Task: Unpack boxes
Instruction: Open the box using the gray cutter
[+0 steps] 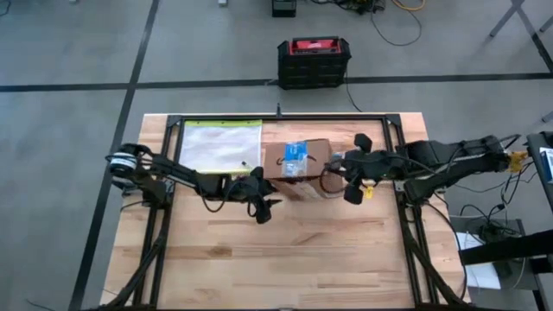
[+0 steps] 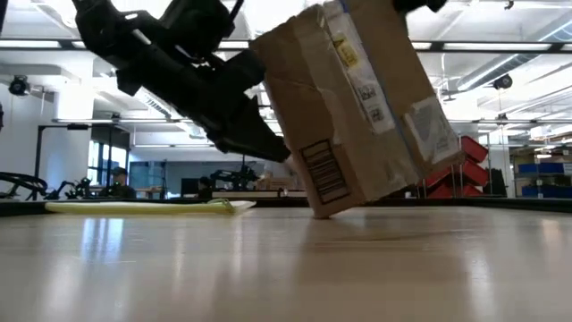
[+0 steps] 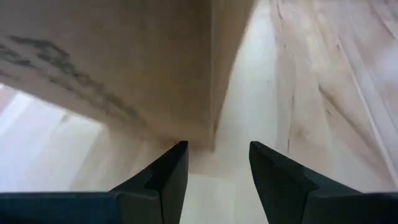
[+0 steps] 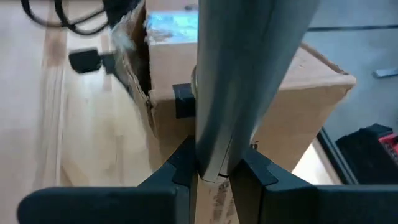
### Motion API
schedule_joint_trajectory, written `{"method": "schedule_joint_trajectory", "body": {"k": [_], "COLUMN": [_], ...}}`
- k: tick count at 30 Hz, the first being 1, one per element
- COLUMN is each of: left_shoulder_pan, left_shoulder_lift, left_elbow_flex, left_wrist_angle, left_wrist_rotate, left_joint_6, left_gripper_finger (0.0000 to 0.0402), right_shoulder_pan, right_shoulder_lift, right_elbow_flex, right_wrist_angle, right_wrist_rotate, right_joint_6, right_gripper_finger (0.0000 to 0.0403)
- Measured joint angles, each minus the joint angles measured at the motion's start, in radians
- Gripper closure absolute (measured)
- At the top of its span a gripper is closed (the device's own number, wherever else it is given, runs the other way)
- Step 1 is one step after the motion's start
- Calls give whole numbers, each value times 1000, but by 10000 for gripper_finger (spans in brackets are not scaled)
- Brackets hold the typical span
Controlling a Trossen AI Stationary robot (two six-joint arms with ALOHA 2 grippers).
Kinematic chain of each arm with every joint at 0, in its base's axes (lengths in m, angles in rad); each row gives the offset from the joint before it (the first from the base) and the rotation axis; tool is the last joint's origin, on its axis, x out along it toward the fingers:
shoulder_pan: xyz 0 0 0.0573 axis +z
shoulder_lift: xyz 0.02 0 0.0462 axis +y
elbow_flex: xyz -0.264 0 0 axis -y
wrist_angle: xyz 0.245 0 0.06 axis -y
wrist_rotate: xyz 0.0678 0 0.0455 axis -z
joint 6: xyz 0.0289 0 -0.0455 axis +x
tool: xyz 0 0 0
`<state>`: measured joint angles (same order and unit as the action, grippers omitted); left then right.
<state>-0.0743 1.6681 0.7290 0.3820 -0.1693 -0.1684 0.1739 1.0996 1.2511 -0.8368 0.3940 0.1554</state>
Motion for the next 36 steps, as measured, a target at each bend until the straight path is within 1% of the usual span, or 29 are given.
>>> {"method": "schedule_joint_trajectory", "body": {"k": [3, 9, 13, 15, 18, 21, 24, 27, 29, 31, 33, 36], "left_shoulder_pan": [-20, -75, -103, -109, -121, -140, -157, -168, -168, -155, -126, -73], "left_shoulder_lift": [-7, -24, -29, -37, -76, -145, -250, -358, -410, -451, -476, -486], "left_elbow_flex": [-9, -21, -30, -32, -27, -21, -21, -24, -33, -36, -36, -36], "left_wrist_angle": [1, 11, 4, -8, -67, -164, -296, -421, -440, -435, -415, -390], "left_wrist_rotate": [8, 1, -49, -52, -56, -62, -133, -263, -347, -402, -434, -443], "left_joint_6": [-19, -54, -61, -67, -78, -85, -89, -107, -110, -85, -52, -34], "left_gripper_finger": [246, 246, 246, 246, 246, 246, 246, 246, 246, 246, 246, 246], "right_shoulder_pan": [-22, -73, -83, -83, -80, -71, -70, -70, -80, -108, -148, -207], "right_shoulder_lift": [29, 116, 191, 209, 210, 188, 157, 146, 141, 138, 143, 165], "right_elbow_flex": [35, 76, 101, 121, 131, 130, 130, 129, 128, 128, 124, 85], "right_wrist_angle": [5, 63, 82, 103, 94, 69, 11, -68, -94, -112, -128, -112], "right_wrist_rotate": [-19, -119, -141, -140, -136, -132, -130, -81, -52, -42, -26, -27], "right_joint_6": [-28, -92, -131, -141, -132, -109, -84, -68, -69, -75, -92, -107], "right_gripper_finger": [356, 356, 356, 356, 357, 357, 357, 357, 357, 357, 357, 357]}}
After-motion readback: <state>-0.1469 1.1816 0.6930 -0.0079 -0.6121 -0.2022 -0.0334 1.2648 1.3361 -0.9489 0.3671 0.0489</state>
